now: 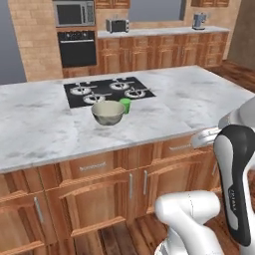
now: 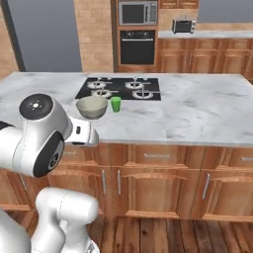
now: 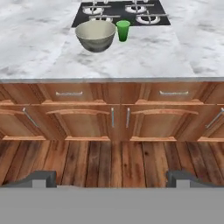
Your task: Pick the cup and bowl from the counter and place them on the counter next to the sink.
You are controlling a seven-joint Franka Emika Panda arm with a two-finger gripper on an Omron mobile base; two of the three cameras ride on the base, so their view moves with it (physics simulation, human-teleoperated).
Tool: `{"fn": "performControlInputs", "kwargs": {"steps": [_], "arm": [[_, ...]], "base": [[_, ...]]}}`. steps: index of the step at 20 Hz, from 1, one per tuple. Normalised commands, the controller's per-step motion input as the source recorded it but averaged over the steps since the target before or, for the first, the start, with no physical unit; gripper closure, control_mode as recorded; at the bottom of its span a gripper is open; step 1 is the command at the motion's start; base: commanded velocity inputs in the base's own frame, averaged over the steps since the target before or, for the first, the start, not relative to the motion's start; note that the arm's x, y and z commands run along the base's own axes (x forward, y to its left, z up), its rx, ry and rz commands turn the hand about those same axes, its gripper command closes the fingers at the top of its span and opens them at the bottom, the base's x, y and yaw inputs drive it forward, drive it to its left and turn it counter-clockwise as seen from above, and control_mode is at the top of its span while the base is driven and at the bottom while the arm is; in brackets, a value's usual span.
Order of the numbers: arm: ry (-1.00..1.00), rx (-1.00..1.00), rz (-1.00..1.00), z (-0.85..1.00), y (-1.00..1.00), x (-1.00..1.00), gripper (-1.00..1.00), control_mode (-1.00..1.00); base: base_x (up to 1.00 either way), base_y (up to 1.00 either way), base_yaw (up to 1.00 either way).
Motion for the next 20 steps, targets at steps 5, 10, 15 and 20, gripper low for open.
{"fn": "performControlInputs", "kwargs": {"steps": [5, 10, 15, 20], "arm": [[0.00, 0.00, 0.00, 0.00, 0.00, 0.00, -1.00, 1.00], [0.00, 0.00, 0.00, 0.00, 0.00, 0.00, -1.00, 1.00], [0.00, 0.00, 0.00, 0.00, 0.00, 0.00, -1.00, 1.00], [0.00, 0.00, 0.00, 0.00, 0.00, 0.00, -1.00, 1.00]], "base": [[0.71, -0.60, 0.02], [0.84, -0.05, 0.00], [0.60, 0.00, -0.07], [0.48, 0.00, -0.03]]}}
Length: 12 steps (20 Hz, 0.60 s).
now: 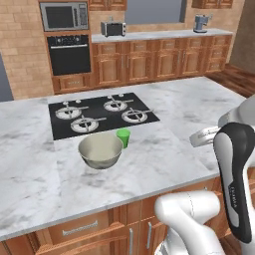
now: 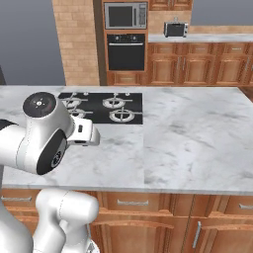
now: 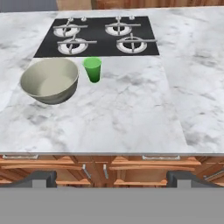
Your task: Pick the cup and bowl from the counter and place them on the counter next to the sink.
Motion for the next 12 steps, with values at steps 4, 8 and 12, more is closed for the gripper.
{"fn": "performControlInputs", "kwargs": {"steps": [4, 8, 12], "arm": [[0.00, 0.00, 0.00, 0.00, 0.00, 0.00, -1.00, 1.00], [0.00, 0.00, 0.00, 0.00, 0.00, 0.00, -1.00, 1.00], [0.00, 0.00, 0.00, 0.00, 0.00, 0.00, -1.00, 1.00]], "base": [[0.00, 0.00, 0.00], [0.00, 0.00, 0.00], [0.00, 0.00, 0.00]]}}
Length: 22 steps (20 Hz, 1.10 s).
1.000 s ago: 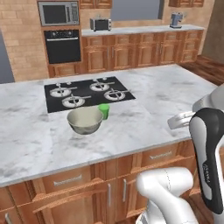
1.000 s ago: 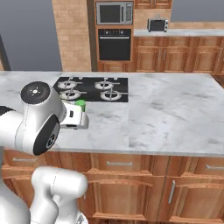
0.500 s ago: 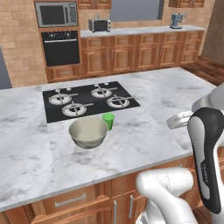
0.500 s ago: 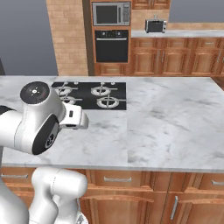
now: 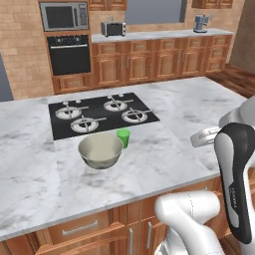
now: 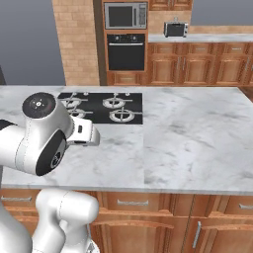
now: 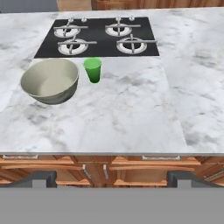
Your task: Pick the cup and bowl from the counter and place them on the counter next to the sink.
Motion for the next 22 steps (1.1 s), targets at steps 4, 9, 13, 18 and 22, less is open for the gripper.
{"fn": "performControlInputs", "kwargs": {"steps": [4, 9, 13, 18, 22], "arm": [[0.00, 0.00, 0.00, 0.00, 0.00, 0.00, -1.00, -1.00], [0.00, -0.02, 0.00, 0.00, 0.10, 0.04, -1.00, -1.00], [0.04, -0.11, -0.01, 0.01, 0.38, 0.34, -1.00, -1.00], [0.10, -0.13, -0.07, 0.01, 0.58, 0.86, -1.00, -1.00], [0.11, -0.03, -0.10, 0.00, 0.18, 1.00, -1.00, -1.00]], "base": [[0.00, 0.00, 0.00], [0.00, 0.00, 0.00], [0.00, 0.00, 0.00], [0.00, 0.00, 0.00], [0.00, 0.00, 0.00]]}}
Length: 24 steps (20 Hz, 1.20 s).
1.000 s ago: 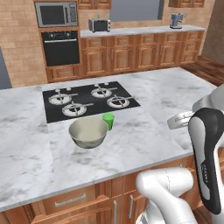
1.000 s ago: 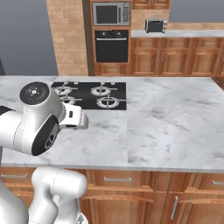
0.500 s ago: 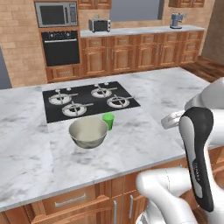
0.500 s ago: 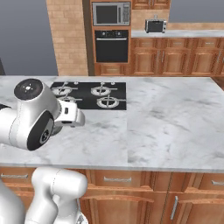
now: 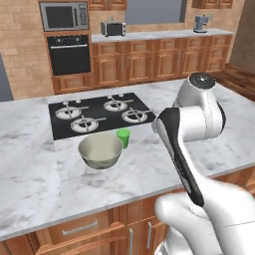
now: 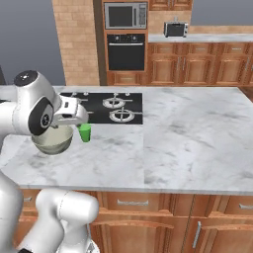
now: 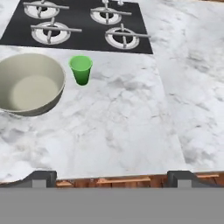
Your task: Pick the cup and bowl from the counter and place them on the counter next to the sink.
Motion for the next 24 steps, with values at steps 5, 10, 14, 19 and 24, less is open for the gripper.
{"fn": "performControlInputs", "kwargs": {"steps": [5, 10, 14, 19, 24], "arm": [[0.04, 0.00, -0.07, 0.00, 0.00, 1.00, -1.00, -1.00], [0.01, 0.11, 0.00, -0.01, 0.03, 0.91, -1.00, -1.00], [0.08, 0.27, 0.01, -0.02, 0.09, 0.77, -1.00, -1.00], [0.17, 0.15, 0.00, -0.03, 0.08, 0.57, -1.00, -1.00], [0.16, 0.00, 0.00, -0.04, 0.09, 0.32, -1.00, -1.00]], "base": [[0.00, 0.00, 0.00], [0.00, 0.00, 0.00], [0.00, 0.00, 0.00], [0.00, 0.00, 0.00], [0.00, 0.00, 0.00]]}}
